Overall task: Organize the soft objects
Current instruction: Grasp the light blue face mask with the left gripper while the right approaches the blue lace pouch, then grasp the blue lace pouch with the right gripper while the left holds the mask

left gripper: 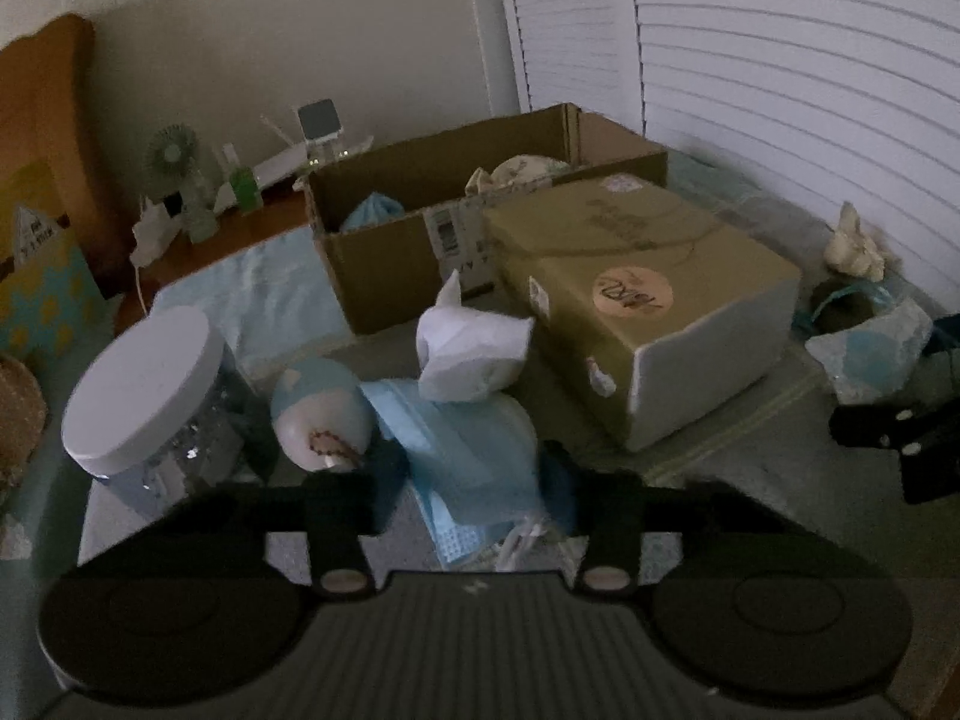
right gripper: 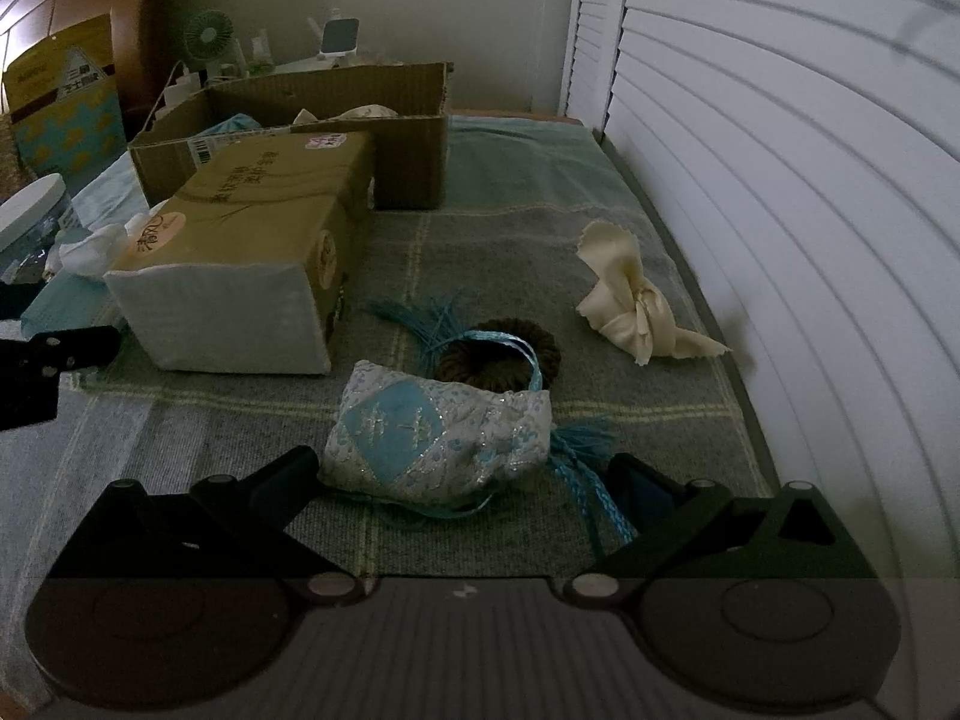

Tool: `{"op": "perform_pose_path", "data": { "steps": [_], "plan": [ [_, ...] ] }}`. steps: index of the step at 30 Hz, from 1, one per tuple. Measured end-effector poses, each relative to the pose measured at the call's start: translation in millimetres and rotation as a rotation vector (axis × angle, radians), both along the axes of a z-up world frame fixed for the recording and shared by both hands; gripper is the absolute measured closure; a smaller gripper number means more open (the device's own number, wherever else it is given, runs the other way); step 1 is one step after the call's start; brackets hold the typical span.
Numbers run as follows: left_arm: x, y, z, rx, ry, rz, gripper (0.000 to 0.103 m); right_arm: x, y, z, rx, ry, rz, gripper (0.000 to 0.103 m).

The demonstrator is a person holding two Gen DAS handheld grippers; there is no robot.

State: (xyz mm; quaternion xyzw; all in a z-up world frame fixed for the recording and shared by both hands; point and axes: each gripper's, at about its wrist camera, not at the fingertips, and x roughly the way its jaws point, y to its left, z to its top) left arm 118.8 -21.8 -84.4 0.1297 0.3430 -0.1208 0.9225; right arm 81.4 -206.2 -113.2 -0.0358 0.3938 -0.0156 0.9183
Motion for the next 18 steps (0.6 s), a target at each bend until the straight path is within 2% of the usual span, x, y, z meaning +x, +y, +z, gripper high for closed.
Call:
{"op": "perform_pose_path", "data": {
  "steps": [3,10,13,15,18],
  "plan": [
    [-0.5,7.6,1.6,-0.04,0.022,0.002,0.069,-0.6,0.1,-0.3,0.0,-0.002,0.002,0.0],
    [-20.5,36.5,7.0,-0.143,0.129,-0.025,0.069,-1.2,0.5,-0.6,-0.001,-0.008,0.003,0.0],
    [-31.6,47.6,6.8,-0.155,0.147,-0.012,0.058,-1.5,0.8,-0.6,-0.001,-0.009,0.002,0.0],
    [-37.2,51.4,5.1,-0.138,0.132,0.007,0.036,-1.7,0.7,-0.7,-0.001,-0.01,0.002,0.0],
    [-39.2,50.6,2.1,-0.111,0.11,0.029,0.032,-2.3,1.7,-0.6,-0.002,-0.011,-0.002,0.0]
  ]
}}
